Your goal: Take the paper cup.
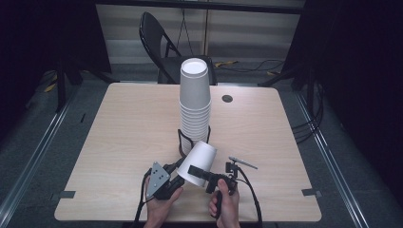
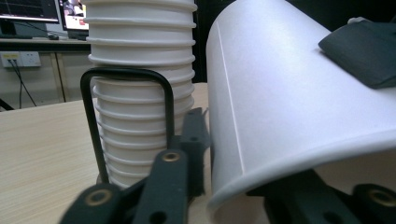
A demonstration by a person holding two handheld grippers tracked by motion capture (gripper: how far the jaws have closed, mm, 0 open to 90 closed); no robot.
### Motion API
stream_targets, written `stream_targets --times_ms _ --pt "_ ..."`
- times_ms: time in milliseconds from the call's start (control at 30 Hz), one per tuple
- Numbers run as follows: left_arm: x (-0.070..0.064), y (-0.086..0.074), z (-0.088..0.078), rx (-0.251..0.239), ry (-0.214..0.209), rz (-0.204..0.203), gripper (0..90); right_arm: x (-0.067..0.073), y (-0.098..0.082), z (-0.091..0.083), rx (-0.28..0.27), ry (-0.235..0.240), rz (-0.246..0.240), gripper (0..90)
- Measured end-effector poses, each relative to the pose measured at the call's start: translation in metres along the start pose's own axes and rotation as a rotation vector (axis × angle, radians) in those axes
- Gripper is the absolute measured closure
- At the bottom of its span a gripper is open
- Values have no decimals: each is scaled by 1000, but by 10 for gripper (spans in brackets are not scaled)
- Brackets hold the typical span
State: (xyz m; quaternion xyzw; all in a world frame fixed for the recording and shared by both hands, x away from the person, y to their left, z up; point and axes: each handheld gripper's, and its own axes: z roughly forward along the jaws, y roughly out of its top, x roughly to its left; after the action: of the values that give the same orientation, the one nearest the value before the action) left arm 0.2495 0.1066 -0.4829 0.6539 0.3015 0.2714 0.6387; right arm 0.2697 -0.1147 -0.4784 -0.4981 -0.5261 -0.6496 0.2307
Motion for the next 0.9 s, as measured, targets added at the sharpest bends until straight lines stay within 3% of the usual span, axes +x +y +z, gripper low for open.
stream_targets --times_ms 133,167,233,533,900 --pt "0 0 -1 1 -1 -1 819 2 -1 1 13 -11 -19 134" --pt "1 0 -1 0 -4 -25 832 2 -1 1 14 -11 -21 130" --pt "2 0 -1 0 -10 -34 837 2 -1 2 14 -10 -19 127" --pt "3 1 -3 7 -33 -60 863 5 1 1 -15 -36 -78 109" --pt "6 -1 -6 31 -60 -92 867 4 6 -3 -44 -44 -92 107"
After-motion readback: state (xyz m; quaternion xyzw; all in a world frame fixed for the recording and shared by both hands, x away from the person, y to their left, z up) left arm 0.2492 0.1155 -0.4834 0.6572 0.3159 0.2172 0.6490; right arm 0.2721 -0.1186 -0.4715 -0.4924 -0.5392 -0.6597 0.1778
